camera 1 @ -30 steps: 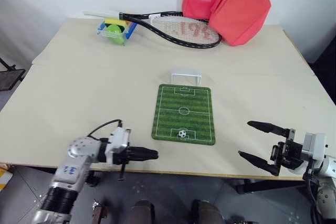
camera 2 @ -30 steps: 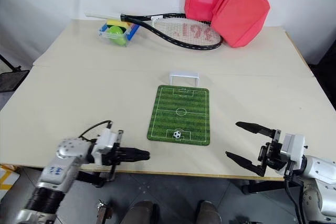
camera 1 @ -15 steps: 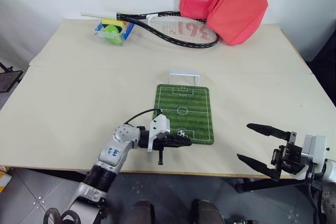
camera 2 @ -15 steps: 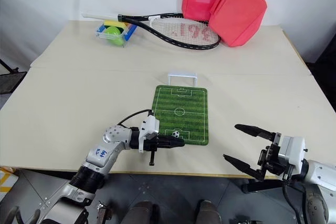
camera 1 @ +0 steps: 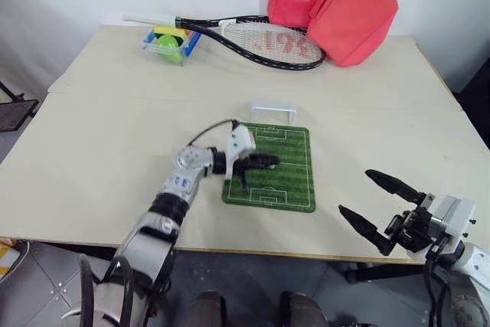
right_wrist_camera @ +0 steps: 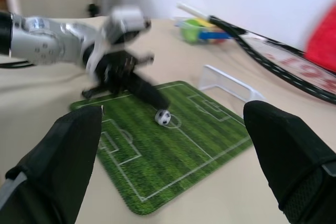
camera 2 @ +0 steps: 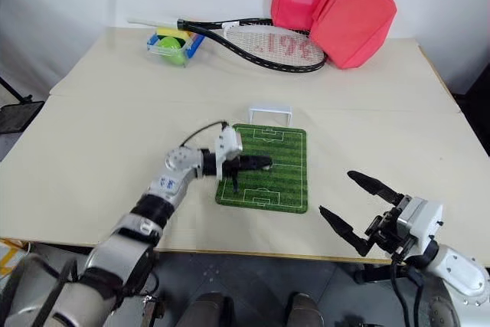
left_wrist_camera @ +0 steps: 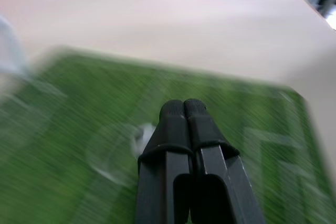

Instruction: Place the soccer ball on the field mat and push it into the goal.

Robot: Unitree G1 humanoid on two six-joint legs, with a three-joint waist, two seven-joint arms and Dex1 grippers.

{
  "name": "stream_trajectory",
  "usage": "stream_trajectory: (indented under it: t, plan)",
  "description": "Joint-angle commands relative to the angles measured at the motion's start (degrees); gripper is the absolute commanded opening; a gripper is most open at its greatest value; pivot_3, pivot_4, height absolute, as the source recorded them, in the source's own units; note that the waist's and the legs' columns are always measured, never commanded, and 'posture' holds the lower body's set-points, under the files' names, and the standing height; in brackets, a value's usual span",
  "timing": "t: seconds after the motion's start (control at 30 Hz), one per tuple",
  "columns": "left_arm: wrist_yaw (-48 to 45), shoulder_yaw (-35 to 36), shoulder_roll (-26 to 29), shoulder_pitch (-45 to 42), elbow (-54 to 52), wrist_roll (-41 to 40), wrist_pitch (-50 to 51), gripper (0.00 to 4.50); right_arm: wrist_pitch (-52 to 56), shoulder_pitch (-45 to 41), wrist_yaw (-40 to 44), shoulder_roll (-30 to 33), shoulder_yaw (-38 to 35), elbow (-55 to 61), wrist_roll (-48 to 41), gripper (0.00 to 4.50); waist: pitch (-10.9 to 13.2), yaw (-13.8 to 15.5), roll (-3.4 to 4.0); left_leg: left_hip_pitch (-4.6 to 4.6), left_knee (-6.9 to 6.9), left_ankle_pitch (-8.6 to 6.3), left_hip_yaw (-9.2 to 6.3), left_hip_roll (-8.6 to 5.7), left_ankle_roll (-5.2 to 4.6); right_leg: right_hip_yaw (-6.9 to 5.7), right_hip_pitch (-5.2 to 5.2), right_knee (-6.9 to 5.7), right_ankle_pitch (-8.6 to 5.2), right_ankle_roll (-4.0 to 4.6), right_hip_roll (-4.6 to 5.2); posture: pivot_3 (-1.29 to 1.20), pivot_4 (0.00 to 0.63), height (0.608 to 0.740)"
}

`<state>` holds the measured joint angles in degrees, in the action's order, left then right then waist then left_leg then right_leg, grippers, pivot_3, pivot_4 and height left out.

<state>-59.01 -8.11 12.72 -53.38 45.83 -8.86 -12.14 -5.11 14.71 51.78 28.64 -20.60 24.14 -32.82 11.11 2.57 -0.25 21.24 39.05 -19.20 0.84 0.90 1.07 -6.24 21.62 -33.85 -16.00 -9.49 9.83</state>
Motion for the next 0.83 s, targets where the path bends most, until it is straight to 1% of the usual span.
stream_trajectory:
  t: [0.03,0.17,0.3,0.4,0.47,0.6,0.73,0.83]
  plan:
    - [-4.75,2.86,3.52,1.96,-0.96,-2.10,-3.61,0.01,-2.30,-1.20,-4.42,-1.91,-2.10,0.31,0.92,4.50,-0.01,-0.78,0.02,-0.01,-0.03,0.00,0.02,0.00,0.00,0.01,0.00,0.01,0.00,0.00,0.00,0.00,0.150,0.740]
    - [-10.83,6.78,10.35,6.78,-7.28,-6.13,-2.98,0.01,-4.57,-2.92,-6.11,-2.89,-3.21,-2.71,1.68,4.50,-0.01,-1.96,0.04,-0.05,-0.15,0.00,0.05,0.03,0.00,0.06,0.08,-0.01,0.00,0.00,-0.03,0.00,0.150,0.740]
    - [-13.46,11.80,19.91,15.43,-16.25,-9.81,1.80,0.01,-5.92,-4.23,-5.33,-2.15,-3.89,-7.39,1.18,4.50,-0.01,-1.99,0.03,-0.03,-0.08,0.00,0.03,0.04,0.00,0.09,0.07,-0.04,0.00,0.00,-0.02,0.00,0.150,0.740]
    - [-13.11,15.10,25.52,22.88,-21.58,-11.05,5.28,0.01,-6.40,-5.40,-4.69,-1.56,-4.32,-10.28,0.74,4.50,0.01,-2.11,0.06,-0.08,-0.09,-0.02,0.03,0.04,0.01,0.12,0.06,-0.06,0.00,0.00,-0.02,0.00,0.150,0.740]
    - [-10.97,17.11,28.25,28.31,-25.59,-11.66,10.20,0.01,-7.03,-6.01,-3.27,-1.02,-4.80,-12.54,0.16,4.50,0.04,-2.03,0.12,-0.08,-0.09,-0.02,0.01,0.05,0.00,0.13,0.06,-0.07,0.00,0.00,-0.02,0.00,0.150,0.740]
    - [-2.96,26.39,29.65,40.70,-33.26,-12.80,11.35,0.01,-9.01,-8.66,-0.61,0.36,-5.72,-18.92,0.31,4.50,0.06,-1.97,0.14,-0.08,-0.08,-0.06,0.02,0.09,0.01,0.15,0.06,-0.07,0.00,0.00,-0.02,0.00,0.150,0.740]
    - [2.68,31.45,28.46,45.87,-38.49,-15.07,13.98,0.01,-10.53,-11.04,2.09,1.30,-5.37,-23.06,0.35,4.50,0.07,-1.44,0.16,-0.11,-0.07,-0.08,0.00,0.12,0.03,0.13,0.06,-0.09,-0.01,0.01,-0.04,0.00,0.150,0.740]
    - [5.63,33.37,27.33,49.11,-43.22,-16.72,16.40,0.01,-11.05,-12.51,4.65,1.73,-5.08,-25.46,-0.03,4.50,0.07,-1.38,0.17,-0.12,-0.06,-0.08,0.04,0.11,0.03,0.18,0.05,-0.10,-0.01,0.01,-0.03,0.00,0.150,0.740]
